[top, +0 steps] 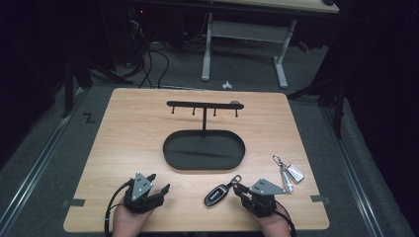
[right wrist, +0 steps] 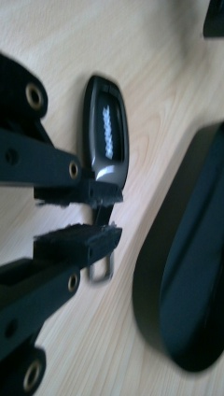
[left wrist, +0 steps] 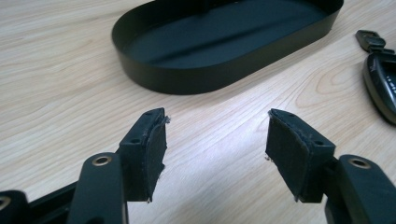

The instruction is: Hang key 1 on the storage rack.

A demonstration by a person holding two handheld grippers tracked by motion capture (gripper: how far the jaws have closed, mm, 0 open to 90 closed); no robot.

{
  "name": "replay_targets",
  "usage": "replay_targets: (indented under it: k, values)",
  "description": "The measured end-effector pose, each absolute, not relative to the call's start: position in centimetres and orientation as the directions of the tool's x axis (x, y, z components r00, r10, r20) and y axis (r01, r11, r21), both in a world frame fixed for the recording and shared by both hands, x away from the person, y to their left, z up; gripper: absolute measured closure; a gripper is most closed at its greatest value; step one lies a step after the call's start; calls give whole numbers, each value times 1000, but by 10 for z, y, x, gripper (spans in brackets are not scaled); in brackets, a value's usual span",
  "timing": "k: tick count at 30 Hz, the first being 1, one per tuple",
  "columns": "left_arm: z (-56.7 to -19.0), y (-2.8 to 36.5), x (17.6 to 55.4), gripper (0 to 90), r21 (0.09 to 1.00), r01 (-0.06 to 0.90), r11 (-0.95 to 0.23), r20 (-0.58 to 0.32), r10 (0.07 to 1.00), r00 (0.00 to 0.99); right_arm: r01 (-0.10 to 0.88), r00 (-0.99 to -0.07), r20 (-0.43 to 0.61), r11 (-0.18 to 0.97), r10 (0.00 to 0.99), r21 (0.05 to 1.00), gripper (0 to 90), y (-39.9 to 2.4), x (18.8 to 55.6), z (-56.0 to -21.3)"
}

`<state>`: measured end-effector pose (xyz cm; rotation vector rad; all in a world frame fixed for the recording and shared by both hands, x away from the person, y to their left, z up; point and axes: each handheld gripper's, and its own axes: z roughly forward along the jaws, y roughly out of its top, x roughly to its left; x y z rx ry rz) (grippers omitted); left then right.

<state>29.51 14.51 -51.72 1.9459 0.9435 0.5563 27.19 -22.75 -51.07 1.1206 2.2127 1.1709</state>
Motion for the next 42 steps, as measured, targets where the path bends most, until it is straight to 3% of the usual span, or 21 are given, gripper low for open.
replay_targets:
  k: [3, 14, 33, 42]
  values:
    - [-518, 152, 292, 384, 858, 404, -318, 16, 802, 597, 460, -633, 45, 328, 773, 825, 899, -215, 273, -509]
    - [-518, 160, 287, 385, 859, 412, -304, 8, 813, 583, 457, -709, 33, 423, 705, 783, 900, -183, 280, -522]
    - [-516, 114, 306, 384, 865, 354, -357, 15, 722, 691, 514, -598, 30, 354, 801, 782, 893, -242, 258, -522]
    - [-515, 95, 314, 380, 867, 337, -366, 16, 698, 716, 507, -615, 35, 362, 788, 782, 880, -242, 236, -518]
